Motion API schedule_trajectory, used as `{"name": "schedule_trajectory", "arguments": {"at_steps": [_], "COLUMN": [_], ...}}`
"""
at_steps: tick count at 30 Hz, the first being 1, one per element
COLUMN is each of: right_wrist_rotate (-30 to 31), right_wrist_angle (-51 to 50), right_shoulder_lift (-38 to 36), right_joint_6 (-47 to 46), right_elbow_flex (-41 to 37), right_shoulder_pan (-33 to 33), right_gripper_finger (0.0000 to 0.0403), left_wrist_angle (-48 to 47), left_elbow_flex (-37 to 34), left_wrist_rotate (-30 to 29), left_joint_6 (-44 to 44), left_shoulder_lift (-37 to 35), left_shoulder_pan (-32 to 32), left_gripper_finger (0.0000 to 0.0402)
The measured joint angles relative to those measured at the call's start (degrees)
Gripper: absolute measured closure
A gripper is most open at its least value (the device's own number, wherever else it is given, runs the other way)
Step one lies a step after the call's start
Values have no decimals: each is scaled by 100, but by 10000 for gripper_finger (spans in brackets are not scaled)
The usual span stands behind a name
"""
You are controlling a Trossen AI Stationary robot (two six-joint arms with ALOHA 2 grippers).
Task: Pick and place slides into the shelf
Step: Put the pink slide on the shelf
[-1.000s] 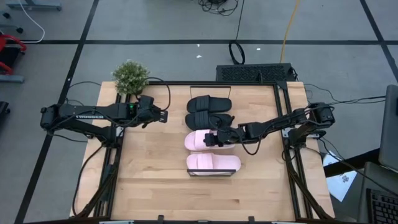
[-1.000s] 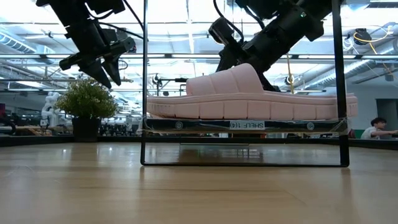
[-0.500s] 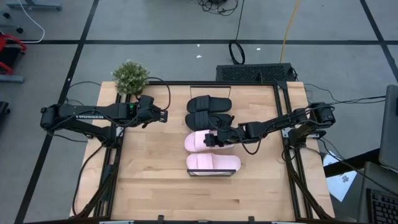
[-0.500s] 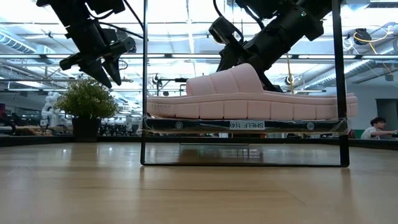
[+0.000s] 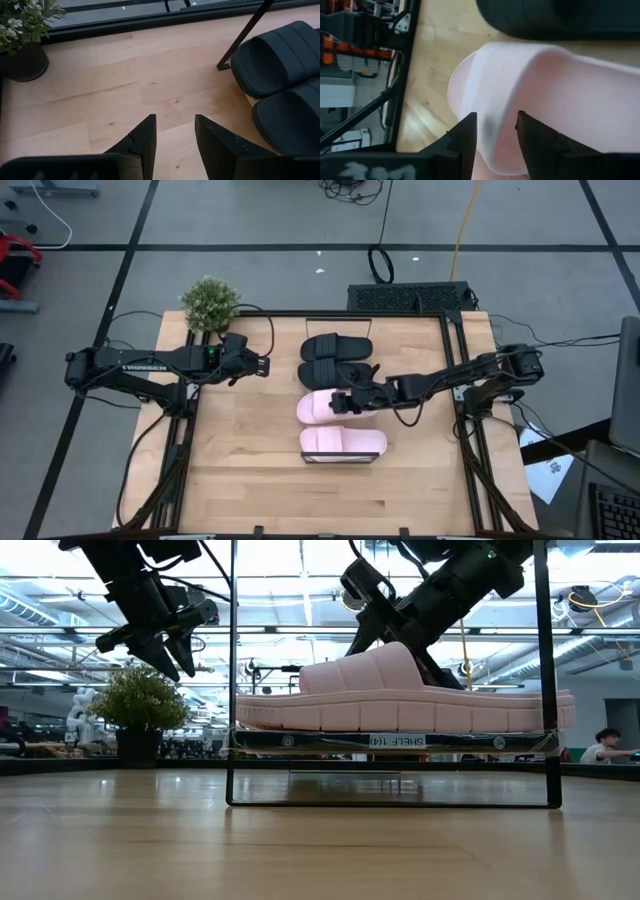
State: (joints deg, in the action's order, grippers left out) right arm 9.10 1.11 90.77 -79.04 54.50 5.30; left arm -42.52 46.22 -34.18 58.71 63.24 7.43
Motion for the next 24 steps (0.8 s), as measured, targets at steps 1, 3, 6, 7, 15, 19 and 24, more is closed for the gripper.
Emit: {"name": "schedule_trajectory", "arguments": {"at_steps": [1,3,6,7,15,19,24], "right_wrist_rotate": [10,14,9,3,1,1,1], "right_wrist_angle": [-59,-83,-223,-241,-313,-323,-320], "right_shoulder_lift": [-30,-42,-40,-40,-104,-116,-143], "right_joint_6": [2,0,-88,-138,-188,-192,-193], "right_elbow_flex": [0,0,0,0,3,2,2], "right_shoulder_pan": [-2,-6,-4,-7,-7,-7,-7], "right_gripper_finger": [276,276,276,276,276,276,276], "left_wrist_angle": [1,8,19,21,17,18,17], "left_elbow_flex": [0,0,0,0,0,0,0], "left_wrist_rotate": [-1,-2,-41,-41,-43,-43,-45], "left_joint_6": [1,-1,-14,-14,-16,-17,-19], "left_shoulder_lift": [0,0,0,0,0,0,0], "left_shoulder_pan": [-1,1,1,1,0,1,-1], "left_gripper_finger": [272,272,272,272,272,272,272]}}
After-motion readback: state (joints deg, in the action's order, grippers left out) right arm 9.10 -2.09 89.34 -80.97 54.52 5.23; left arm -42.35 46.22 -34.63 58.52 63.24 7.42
